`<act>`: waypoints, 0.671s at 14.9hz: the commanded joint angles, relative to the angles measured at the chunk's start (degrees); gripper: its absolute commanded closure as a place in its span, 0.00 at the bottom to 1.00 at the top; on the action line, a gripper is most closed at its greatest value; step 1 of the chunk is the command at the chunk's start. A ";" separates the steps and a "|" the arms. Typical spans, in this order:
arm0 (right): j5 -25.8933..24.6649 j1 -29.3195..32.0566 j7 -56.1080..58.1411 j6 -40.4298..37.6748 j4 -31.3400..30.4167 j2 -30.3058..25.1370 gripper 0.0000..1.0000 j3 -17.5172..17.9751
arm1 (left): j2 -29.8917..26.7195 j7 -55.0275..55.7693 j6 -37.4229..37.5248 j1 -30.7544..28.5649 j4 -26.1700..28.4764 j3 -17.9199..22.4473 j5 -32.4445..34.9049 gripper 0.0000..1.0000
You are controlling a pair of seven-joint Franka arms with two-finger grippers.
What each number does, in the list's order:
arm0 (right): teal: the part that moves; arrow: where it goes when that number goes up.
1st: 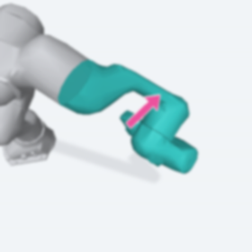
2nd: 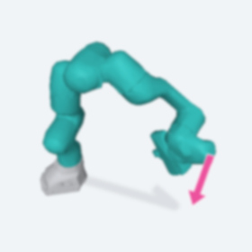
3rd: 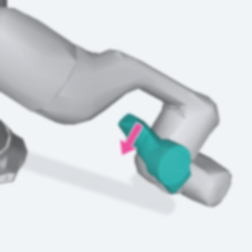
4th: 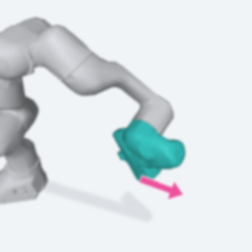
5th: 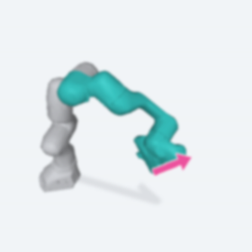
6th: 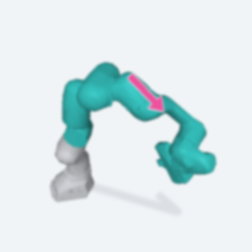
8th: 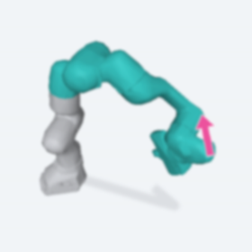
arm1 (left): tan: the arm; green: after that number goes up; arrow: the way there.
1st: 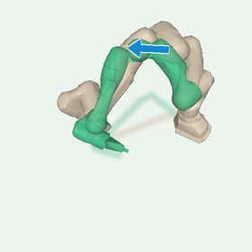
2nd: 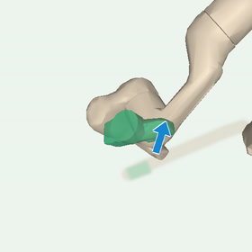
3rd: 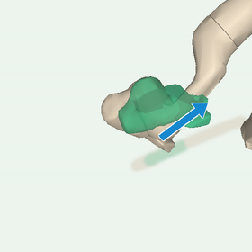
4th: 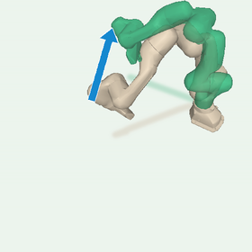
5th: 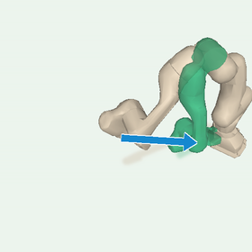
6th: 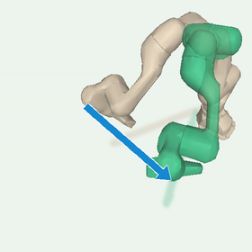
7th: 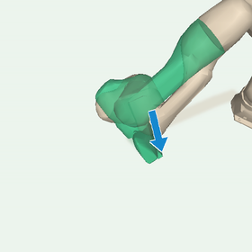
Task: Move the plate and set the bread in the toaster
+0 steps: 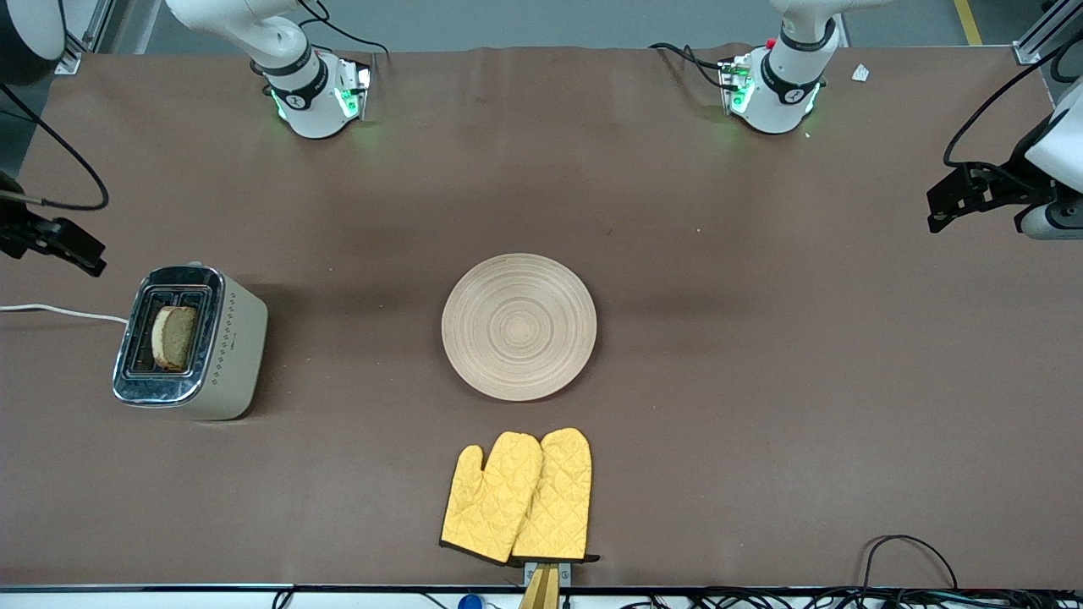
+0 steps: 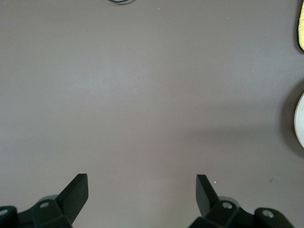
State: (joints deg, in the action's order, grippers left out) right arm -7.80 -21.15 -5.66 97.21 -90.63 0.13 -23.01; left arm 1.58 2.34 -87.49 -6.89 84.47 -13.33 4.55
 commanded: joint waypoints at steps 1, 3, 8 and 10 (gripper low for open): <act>2.77 0.76 5.39 -1.14 2.03 -0.30 0.00 0.95 | -0.88 -1.02 1.09 -0.23 -0.88 0.05 -0.95 0.00; 4.89 0.15 5.05 -1.67 2.56 -0.30 0.00 1.38 | -0.79 -1.02 1.00 -0.40 -1.32 0.32 -0.77 0.00; 5.07 4.93 4.87 -2.82 2.65 -0.48 0.00 5.83 | -0.70 -1.11 1.00 -0.40 -1.23 0.32 -0.77 0.00; 5.07 18.20 5.13 -2.90 2.48 -0.48 0.00 20.92 | -0.70 -1.11 1.00 -0.40 -1.32 0.32 -0.77 0.00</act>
State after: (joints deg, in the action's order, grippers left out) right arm -4.00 -14.13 -1.36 95.11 -88.33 0.00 -14.06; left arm 1.52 2.30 -87.45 -7.09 83.45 -13.14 4.55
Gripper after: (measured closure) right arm 0.000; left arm 0.000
